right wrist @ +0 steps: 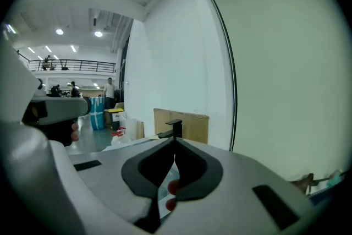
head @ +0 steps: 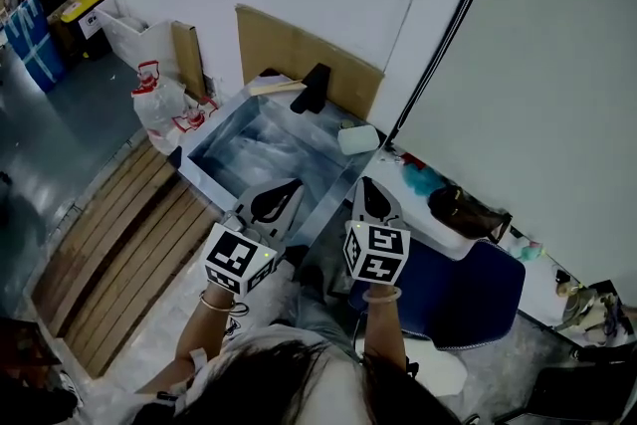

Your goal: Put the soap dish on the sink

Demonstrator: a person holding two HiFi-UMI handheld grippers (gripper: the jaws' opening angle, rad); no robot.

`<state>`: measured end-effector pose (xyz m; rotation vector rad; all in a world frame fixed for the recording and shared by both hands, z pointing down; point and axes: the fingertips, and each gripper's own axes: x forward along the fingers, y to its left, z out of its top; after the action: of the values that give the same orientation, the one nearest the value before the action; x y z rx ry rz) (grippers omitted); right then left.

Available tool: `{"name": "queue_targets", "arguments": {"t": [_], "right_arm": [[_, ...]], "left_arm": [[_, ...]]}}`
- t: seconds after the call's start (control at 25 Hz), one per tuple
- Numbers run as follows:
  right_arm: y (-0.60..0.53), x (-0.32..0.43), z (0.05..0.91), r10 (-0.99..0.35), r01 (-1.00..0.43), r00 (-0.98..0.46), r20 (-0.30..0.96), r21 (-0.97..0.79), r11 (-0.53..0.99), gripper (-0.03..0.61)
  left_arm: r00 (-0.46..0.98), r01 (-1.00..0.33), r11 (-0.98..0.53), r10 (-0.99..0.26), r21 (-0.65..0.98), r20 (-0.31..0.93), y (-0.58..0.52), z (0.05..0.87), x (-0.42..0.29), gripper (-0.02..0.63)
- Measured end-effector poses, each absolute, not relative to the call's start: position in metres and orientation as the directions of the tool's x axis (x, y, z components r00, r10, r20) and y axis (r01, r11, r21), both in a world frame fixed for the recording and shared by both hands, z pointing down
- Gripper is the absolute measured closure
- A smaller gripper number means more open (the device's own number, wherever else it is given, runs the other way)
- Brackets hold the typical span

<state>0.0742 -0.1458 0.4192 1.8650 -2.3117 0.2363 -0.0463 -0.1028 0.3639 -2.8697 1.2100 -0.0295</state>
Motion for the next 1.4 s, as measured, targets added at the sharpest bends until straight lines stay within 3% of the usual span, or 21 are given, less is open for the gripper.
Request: {"name": "queue_targets", "arguments": {"t": [1.4], "right_arm": [[-0.006,0.017,0.365,-0.961,-0.969,-0.246,0.129,0.005,0.249,0.552]], "left_arm": [[0.698,-0.715,-0.698,-0.713,-0.026,-0.066,0.005,0.342,-0.089,0.604]]}}
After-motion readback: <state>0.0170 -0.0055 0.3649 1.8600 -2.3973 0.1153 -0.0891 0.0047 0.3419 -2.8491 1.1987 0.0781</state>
